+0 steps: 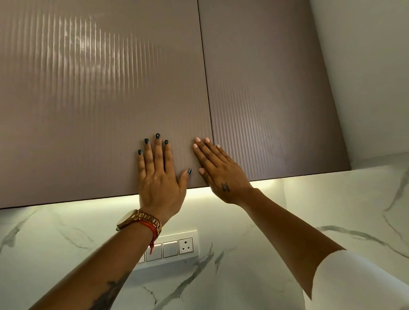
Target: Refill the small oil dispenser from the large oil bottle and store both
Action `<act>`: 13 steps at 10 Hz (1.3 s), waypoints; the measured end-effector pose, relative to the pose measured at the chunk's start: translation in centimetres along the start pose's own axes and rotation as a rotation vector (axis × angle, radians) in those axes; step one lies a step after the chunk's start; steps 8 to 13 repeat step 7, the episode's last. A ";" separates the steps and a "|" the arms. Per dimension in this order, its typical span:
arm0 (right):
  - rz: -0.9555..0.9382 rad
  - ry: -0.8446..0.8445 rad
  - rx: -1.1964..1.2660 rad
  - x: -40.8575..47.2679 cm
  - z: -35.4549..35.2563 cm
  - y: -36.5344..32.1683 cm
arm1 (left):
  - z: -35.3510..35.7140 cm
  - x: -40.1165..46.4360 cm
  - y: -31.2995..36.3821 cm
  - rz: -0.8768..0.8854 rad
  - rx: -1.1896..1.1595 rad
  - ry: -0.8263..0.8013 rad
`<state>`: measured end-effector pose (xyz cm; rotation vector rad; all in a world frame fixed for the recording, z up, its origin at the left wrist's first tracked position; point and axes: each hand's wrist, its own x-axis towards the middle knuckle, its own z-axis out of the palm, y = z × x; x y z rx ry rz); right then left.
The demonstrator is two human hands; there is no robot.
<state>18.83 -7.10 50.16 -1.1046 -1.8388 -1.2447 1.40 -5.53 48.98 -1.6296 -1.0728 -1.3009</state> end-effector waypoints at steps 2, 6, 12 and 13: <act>-0.030 0.082 0.031 0.2 1.7 0.8 | 1.0 0.0 -0.1 -0.002 0.051 0.015; 0.143 0.229 0.179 0.6 0.8 1.0 | -0.5 1.3 -0.1 0.079 0.084 -0.026; 0.259 0.218 0.199 1.2 -0.2 2.3 | -1.3 3.0 0.7 0.099 0.058 -0.027; 0.259 0.218 0.199 1.2 -0.2 2.3 | -1.3 3.0 0.7 0.099 0.058 -0.027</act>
